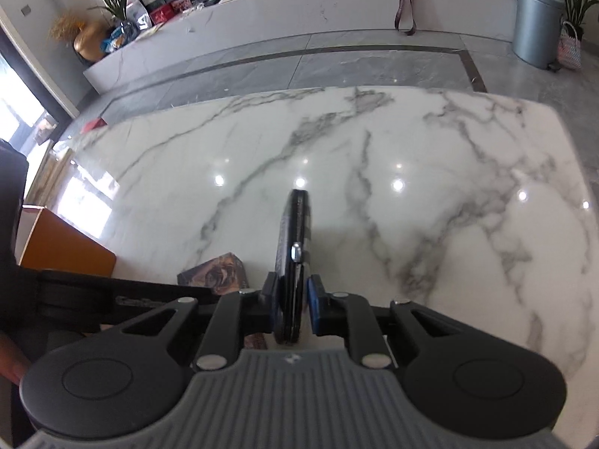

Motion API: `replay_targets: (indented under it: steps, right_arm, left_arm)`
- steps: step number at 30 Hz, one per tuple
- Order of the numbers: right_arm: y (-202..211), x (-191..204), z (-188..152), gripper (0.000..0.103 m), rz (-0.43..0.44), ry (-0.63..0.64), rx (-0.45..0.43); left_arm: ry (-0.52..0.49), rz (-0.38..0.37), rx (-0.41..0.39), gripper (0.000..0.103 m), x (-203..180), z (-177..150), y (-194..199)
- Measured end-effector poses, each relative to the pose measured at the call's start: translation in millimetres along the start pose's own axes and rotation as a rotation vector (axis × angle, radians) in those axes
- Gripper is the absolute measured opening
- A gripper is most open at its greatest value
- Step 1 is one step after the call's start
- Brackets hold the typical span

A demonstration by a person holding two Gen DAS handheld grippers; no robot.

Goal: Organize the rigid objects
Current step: 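Grasp the picture-printed card box with the left gripper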

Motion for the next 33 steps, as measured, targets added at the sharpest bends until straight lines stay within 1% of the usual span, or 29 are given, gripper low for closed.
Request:
replay_targets:
  steps: [3, 4, 6, 7, 10, 14, 16, 18, 22, 23, 24, 25, 26, 27, 29, 30, 31, 33]
  right_arm:
    - [-1.6, -4.5, 1.8, 0.019, 0.024, -0.051, -0.001]
    - [-3.1, -6.5, 2.7, 0.019, 0.039, -0.072, -0.002]
    - [-6.2, -8.6, 3.6, 0.019, 0.082, -0.125, 0.005]
    - [-7.6, -9.0, 3.1, 0.019, 0.093, -0.145, 0.011]
    - [-7.3, -6.5, 1.0, 0.019, 0.094, -0.149, 0.007]
    - [-6.7, 0.6, 1.4, 0.023, 0.14, -0.162, 0.011]
    - [-8.7, 4.7, 4.5, 0.026, 0.144, -0.164, 0.007]
    - [-12.7, 9.0, 8.0, 0.028, 0.132, -0.161, 0.001]
    - [-27.4, 15.7, 13.5, 0.029, 0.096, -0.172, 0.005]
    - [-31.6, 16.9, 13.8, 0.027, 0.082, -0.177, 0.012]
    - [-34.8, 17.2, 13.8, 0.022, 0.069, -0.181, 0.019]
    - [-35.4, 18.1, 14.0, 0.021, 0.073, -0.192, 0.017]
    - [-34.8, 19.1, 13.2, 0.021, 0.068, -0.196, 0.018]
    - [-33.5, 20.3, 12.0, 0.02, 0.057, -0.19, 0.017]
    - [-28.5, 22.3, 7.6, 0.02, 0.029, -0.172, 0.007]
    - [-25.7, 22.7, 5.1, 0.019, 0.017, -0.167, 0.002]
    - [-22.9, 23.1, 2.3, 0.019, 0.009, -0.168, -0.003]
    - [-18.1, 23.6, -2.8, 0.018, 0.003, -0.179, -0.011]
  left_arm:
    - [-0.036, 0.035, -0.011, 0.084, -2.9, 2.5, -2.1]
    - [-0.059, 0.051, -0.015, 0.086, -3.8, 2.1, -2.6]
    - [-0.105, 0.086, -0.028, 0.085, -5.4, 2.7, -3.7]
    - [-0.138, 0.094, -0.025, 0.082, -6.9, 2.2, -4.1]
    - [-0.248, 0.104, -0.008, 0.081, -7.2, -1.4, -3.2]
    - [-0.432, 0.139, 0.022, 0.078, -3.0, -7.8, -0.7]
    - [-0.492, 0.133, 0.027, 0.077, 1.2, -10.5, 1.3]
    - [-0.531, 0.127, 0.019, 0.076, 4.2, -11.7, 3.5]
    - [-0.561, 0.114, 0.005, 0.076, 4.8, -11.6, 4.0]
    - [-0.561, 0.117, 0.009, 0.076, 6.0, -11.7, 4.6]
    - [-0.553, 0.124, 0.016, 0.077, 7.4, -12.1, 5.1]
    - [-0.542, 0.138, 0.022, 0.082, 9.4, -11.6, 5.2]
    - [-0.536, 0.142, 0.026, 0.083, 11.8, -11.8, 5.5]
    - [-0.531, 0.146, 0.029, 0.088, 14.6, -12.0, 5.7]
    - [-0.508, 0.145, 0.038, 0.084, 16.8, -12.8, 6.5]
    - [-0.499, 0.138, 0.039, 0.077, 16.4, -13.5, 7.3]
    - [-0.495, 0.141, 0.035, 0.072, 15.6, -14.3, 8.4]
    - [-0.467, 0.14, 0.028, 0.071, 17.4, -15.9, 9.5]
Point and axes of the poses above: each gripper's, at about its wrist camera, not at the fingertips, and y roughly against the way its jaws point, x to its left, z to its top, the point moved 10 cm from there along -y, roughly the way its jaws point, and after that the axes turned 8 degrees about -z, right-handed, at the moved point
